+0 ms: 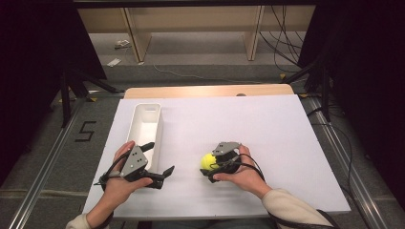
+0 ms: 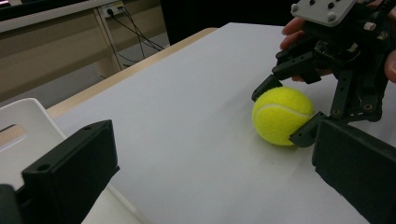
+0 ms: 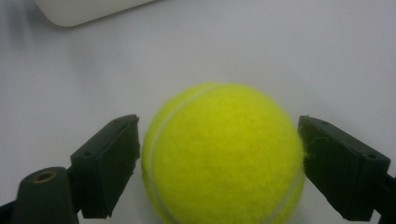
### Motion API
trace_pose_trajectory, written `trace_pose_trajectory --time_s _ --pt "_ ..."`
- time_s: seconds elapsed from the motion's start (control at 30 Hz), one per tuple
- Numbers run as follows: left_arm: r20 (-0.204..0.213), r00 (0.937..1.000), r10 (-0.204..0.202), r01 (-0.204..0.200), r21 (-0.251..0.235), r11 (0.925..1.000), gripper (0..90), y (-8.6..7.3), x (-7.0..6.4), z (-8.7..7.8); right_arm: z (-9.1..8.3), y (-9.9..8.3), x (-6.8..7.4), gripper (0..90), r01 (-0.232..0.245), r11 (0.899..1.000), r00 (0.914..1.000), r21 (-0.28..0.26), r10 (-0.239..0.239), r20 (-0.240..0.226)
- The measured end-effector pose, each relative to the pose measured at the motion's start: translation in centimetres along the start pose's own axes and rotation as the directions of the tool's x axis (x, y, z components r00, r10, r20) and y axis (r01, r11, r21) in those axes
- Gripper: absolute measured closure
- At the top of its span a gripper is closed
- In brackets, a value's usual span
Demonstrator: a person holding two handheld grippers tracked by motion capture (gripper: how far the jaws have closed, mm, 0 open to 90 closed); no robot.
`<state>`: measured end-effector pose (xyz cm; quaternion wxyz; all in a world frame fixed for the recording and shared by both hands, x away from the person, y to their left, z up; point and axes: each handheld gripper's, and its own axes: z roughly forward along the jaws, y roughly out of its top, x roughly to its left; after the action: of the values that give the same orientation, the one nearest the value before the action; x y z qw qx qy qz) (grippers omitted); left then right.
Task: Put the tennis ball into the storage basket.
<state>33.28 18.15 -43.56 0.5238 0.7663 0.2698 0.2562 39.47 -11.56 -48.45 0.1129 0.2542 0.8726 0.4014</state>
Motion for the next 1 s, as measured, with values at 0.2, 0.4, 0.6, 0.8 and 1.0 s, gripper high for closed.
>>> trace_pose_trajectory --time_s 0.2,0.4,0.6,0.8,1.0 --pt "0.001 1.0000 0.001 -0.001 -0.001 1.0000 0.0 0.00 0.01 -0.02 0.31 -0.07 0.05 15.4 0.006 1.000 1.0000 0.010 -0.006 0.001" --pt "0.001 1.0000 0.001 -0.001 -0.001 1.0000 0.0 0.00 0.01 -0.02 0.46 -0.14 -0.04 15.8 -0.005 1.000 1.0000 0.025 0.005 0.008" --pt "0.001 1.0000 0.001 -0.001 0.000 1.0000 0.0 -0.01 0.03 -0.03 0.51 -0.14 -0.16 17.2 -0.003 1.000 0.9999 0.023 0.003 0.012" --pt "0.001 1.0000 0.002 -0.002 0.000 1.0000 0.0 -0.01 0.04 -0.04 0.49 -0.07 -0.10 22.8 -0.009 1.000 0.9999 0.023 0.009 0.014" --pt "0.001 1.0000 0.001 -0.001 -0.001 1.0000 0.0 0.00 0.05 -0.07 0.48 0.00 0.05 25.9 -0.008 1.000 0.9998 0.026 0.007 0.018"
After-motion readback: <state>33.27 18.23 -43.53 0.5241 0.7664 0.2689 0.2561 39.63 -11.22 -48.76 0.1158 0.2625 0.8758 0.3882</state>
